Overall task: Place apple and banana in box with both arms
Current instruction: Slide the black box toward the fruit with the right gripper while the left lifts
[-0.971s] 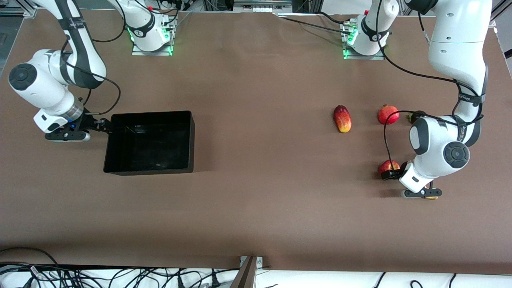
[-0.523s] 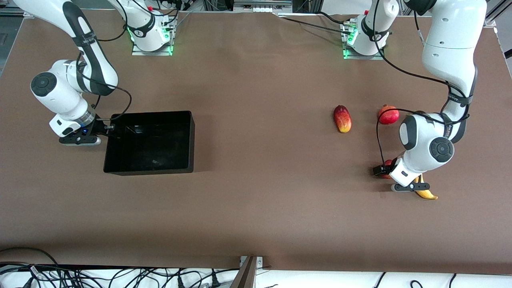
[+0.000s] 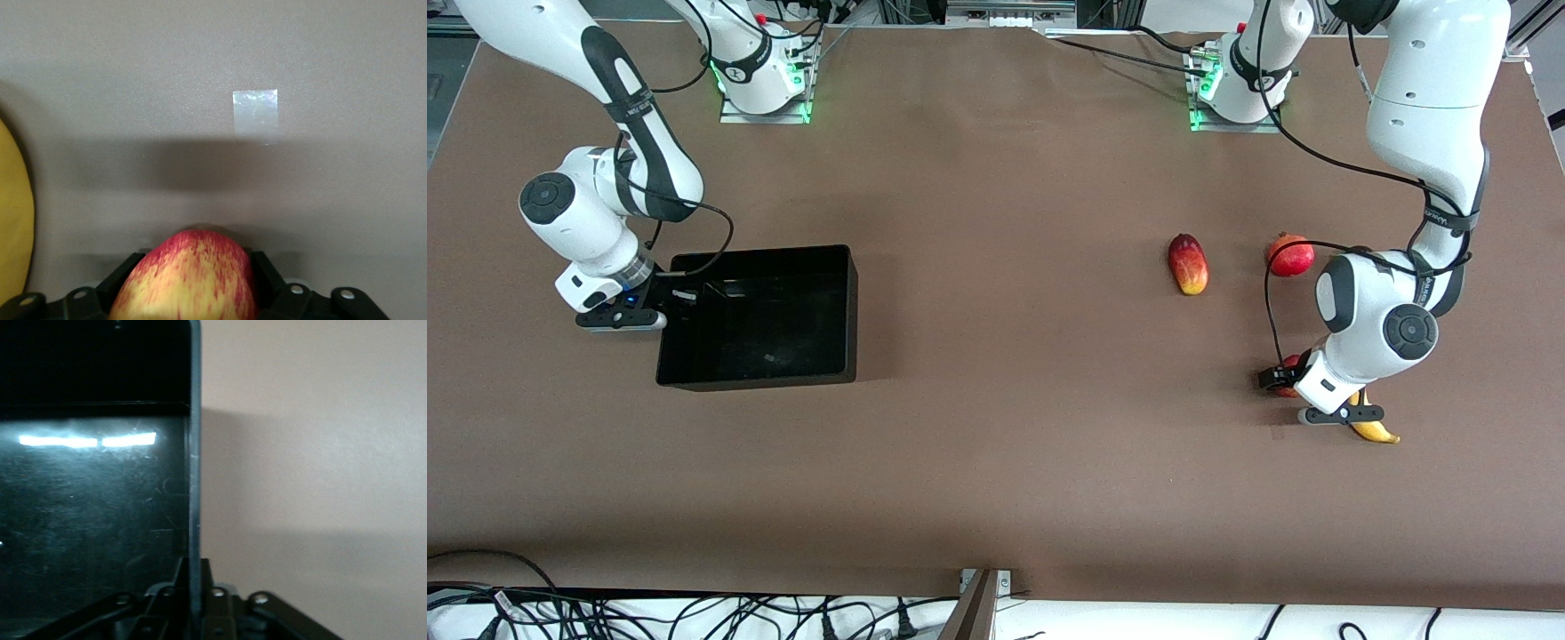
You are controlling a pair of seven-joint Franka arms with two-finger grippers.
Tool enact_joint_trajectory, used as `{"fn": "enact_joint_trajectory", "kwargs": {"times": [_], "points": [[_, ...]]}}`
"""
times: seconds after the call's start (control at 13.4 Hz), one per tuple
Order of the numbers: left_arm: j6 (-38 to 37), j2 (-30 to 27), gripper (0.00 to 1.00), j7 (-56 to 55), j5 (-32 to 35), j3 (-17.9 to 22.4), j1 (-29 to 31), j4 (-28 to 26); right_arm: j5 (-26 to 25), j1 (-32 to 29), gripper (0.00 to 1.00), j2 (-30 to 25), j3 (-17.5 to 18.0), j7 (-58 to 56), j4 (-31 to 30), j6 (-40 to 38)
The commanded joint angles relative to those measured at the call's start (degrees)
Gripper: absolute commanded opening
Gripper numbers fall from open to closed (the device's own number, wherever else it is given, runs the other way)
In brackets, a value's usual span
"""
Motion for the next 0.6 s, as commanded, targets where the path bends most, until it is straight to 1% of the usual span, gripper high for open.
{"fn": "enact_joint_trajectory", "kwargs": {"times": [0.0,0.15,0.22,0.37,0.45,0.52], "points": [[0.4,-1.5,0.00,0.3,-0.7,-0.5,0.6,-2.1,1.9,-0.2,0.00,-2.8,1.9,0.2,0.0,0.3],[0.4,-1.5,0.00,0.2,-0.7,-0.5,0.6,-2.1,3.7,-0.2,0.00,-4.9,5.2,0.2,0.5,-0.5],[0.3,-1.5,0.00,0.1,-0.7,-0.5,0.6,-2.1,5.2,-0.1,0.00,-5.0,6.8,0.2,1.1,-1.6],[-0.4,-2.8,0.00,0.2,-0.7,-0.5,0.6,-1.9,9.4,0.0,0.00,-4.9,11.4,0.3,4.6,-4.4],[-1.0,-3.7,0.00,0.1,-0.7,-0.6,0.6,-1.7,11.8,0.5,0.00,-4.6,13.9,2.0,7.5,-6.8],[-2.6,-4.8,0.00,-0.5,-0.7,-0.6,0.6,-1.5,12.5,1.1,0.00,-4.3,15.8,5.4,10.4,-9.9]]}}
